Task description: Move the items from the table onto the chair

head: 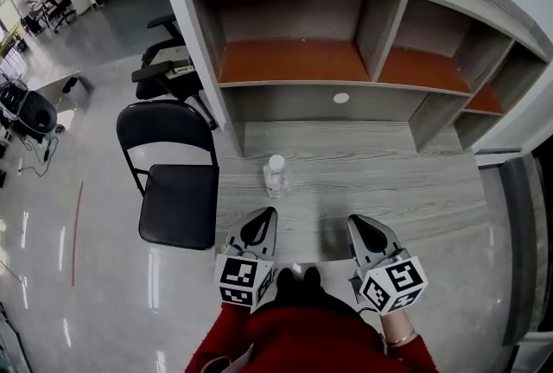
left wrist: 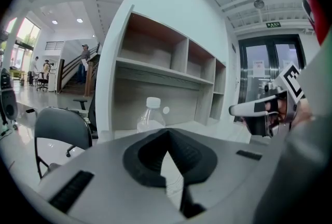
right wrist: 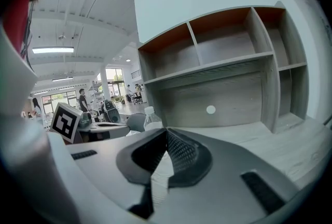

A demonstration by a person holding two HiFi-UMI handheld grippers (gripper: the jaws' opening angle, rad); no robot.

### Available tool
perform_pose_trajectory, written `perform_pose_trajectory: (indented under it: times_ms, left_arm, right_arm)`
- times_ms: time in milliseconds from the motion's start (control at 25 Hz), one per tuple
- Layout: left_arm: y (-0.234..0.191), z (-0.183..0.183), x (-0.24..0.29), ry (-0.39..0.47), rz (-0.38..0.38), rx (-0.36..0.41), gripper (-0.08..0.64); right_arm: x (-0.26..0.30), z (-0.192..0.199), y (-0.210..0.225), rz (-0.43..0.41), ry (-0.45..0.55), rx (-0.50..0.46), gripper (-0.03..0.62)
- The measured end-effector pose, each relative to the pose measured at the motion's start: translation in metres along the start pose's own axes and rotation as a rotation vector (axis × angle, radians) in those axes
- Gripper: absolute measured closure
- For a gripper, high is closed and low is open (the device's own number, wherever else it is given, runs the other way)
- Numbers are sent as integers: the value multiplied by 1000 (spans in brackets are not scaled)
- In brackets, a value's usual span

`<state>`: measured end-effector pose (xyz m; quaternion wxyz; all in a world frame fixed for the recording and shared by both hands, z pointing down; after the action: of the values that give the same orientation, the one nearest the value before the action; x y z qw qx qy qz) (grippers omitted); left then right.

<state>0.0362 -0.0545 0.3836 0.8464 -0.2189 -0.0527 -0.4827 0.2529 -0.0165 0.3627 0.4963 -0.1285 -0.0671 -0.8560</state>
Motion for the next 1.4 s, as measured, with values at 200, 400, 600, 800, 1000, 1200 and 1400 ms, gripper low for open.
perform_pose_trajectory:
  times_ms: [200,400,600,800,1000,1200,1400]
  left_arm:
    - [-9,1,13,-10,-101,8,549]
    - [-24,8,46,-56,-180,-39,170]
    - [-34,20,88,-80,-260,-40,121]
    - [-42,30,116,-124,-340,-25,121]
    - [-46,37,125,-124,-383,2,230]
    - [-43,26,111,-116,-364,-9,258]
    - [-36,-17,60,-16,-356,10,256]
  right_arm:
    - [4,-3,6,-5,5,0,580]
    - [1,2,11,-3,-7,18,580]
    - [-11,11,21,28,-27,44,580]
    - [-20,21,34,64,-55,72,580]
    - [-21,25,42,78,-67,97,580]
    - [-18,26,48,68,-65,102,580]
    - [-14,23,54,48,-53,101,580]
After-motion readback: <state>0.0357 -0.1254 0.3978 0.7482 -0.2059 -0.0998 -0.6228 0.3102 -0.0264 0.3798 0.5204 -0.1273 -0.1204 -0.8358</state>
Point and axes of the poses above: the fingertips, and each gripper's own axes: x forward along the fingers, y to its right, z out of its underside, the point moved 7 cm from there along -x, backward along the fingers, and after that the axes turned 15 degrees about -x, right-handed, at the moved point
